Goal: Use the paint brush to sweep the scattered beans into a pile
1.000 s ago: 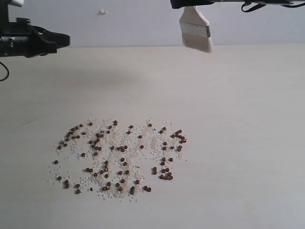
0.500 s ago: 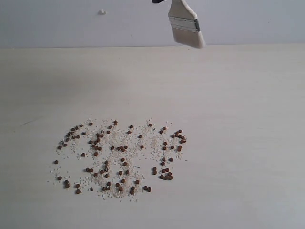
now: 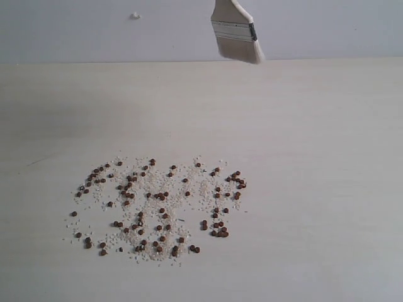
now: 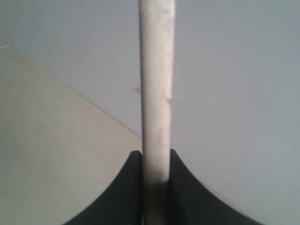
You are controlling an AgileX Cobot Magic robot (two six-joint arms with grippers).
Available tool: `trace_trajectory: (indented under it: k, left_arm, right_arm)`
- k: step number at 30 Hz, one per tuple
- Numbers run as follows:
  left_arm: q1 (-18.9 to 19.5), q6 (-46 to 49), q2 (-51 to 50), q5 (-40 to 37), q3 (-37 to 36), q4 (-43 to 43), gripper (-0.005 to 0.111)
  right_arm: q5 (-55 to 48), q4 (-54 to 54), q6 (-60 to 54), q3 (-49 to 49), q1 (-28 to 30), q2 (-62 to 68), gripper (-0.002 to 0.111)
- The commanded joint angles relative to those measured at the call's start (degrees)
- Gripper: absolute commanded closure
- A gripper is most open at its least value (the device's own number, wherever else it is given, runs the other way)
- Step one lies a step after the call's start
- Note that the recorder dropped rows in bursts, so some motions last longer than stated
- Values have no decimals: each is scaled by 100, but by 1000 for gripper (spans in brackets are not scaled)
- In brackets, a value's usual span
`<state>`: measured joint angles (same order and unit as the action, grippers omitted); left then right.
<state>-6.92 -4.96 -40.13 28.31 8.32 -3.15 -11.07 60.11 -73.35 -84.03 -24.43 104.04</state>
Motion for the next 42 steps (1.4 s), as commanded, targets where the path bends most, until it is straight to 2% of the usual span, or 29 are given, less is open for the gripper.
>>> trace_trajectory:
  k: [1, 5, 9, 12, 20, 26, 29, 33, 36, 39, 42]
  left_arm:
    - [0, 47, 727, 258, -451, 113, 107]
    - [25, 253, 1405, 35, -579, 315, 107]
    - [167, 1175, 2162, -582, -579, 1219, 107]
    - [233, 1524, 2707, -1084, -579, 1653, 107]
    - [241, 1685, 3657, -2003, -579, 1727, 107]
    - [241, 1674, 3799, -2349, -685, 1741, 107]
    - [241, 1649, 3799, -2349, -832, 1964, 107]
    - [241, 1660, 3799, -2925, -832, 2055, 107]
    - [241, 1660, 3799, -3000, -832, 2055, 107]
    - [241, 1660, 3799, -3014, -832, 2033, 107]
    - [241, 1660, 3799, -3014, -832, 2033, 107]
  right_arm:
    - [-123, -421, 322, -35, 4, -66, 108]
    - [-250, -522, 459, -35, 4, -66, 108]
    - [-260, -630, 459, -35, 4, -66, 108]
    - [-260, -630, 459, -35, 4, -66, 108]
    - [-416, -630, 448, -35, 4, -66, 108]
    - [-593, -818, 486, -35, 4, -66, 108]
    - [-568, -865, 743, -35, 4, -79, 108]
    - [-497, -1156, 1051, -35, 4, -89, 108]
    - [-460, -1534, 1540, -24, 4, -89, 108]
    - [-21, -2063, 2161, 222, 4, -185, 108]
    - [955, -2161, 2378, 875, 4, -429, 108]
